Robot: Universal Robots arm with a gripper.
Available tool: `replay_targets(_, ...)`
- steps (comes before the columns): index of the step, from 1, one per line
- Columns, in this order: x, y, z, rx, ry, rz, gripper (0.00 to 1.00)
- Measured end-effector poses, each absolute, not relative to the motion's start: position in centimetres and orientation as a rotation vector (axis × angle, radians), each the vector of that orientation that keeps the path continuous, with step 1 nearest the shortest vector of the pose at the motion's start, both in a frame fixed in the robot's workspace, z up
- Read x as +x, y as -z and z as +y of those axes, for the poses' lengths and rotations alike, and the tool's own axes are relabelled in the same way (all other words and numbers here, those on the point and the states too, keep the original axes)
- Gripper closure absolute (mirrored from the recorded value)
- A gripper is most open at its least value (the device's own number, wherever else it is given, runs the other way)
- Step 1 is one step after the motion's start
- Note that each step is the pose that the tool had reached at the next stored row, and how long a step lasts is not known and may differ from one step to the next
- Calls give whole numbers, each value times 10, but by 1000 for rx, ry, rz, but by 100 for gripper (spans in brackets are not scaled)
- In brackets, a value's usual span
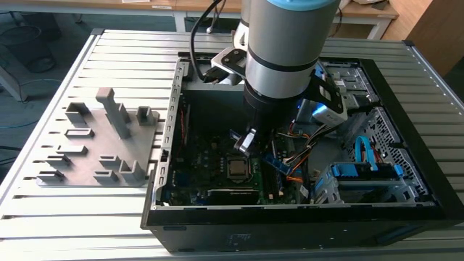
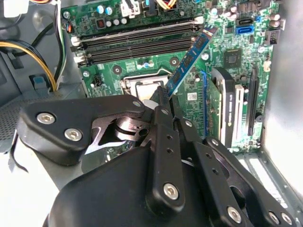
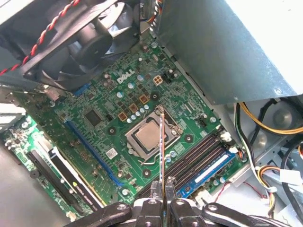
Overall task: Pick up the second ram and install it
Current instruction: 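Insert the second ram into the second slot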
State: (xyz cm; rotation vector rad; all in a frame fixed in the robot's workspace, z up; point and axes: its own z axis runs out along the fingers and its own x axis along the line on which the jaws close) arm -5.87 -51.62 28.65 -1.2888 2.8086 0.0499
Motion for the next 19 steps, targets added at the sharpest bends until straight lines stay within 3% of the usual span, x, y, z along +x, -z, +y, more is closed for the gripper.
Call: replay_targets(19,-59,-286,-516,-1140,-45,2871,86)
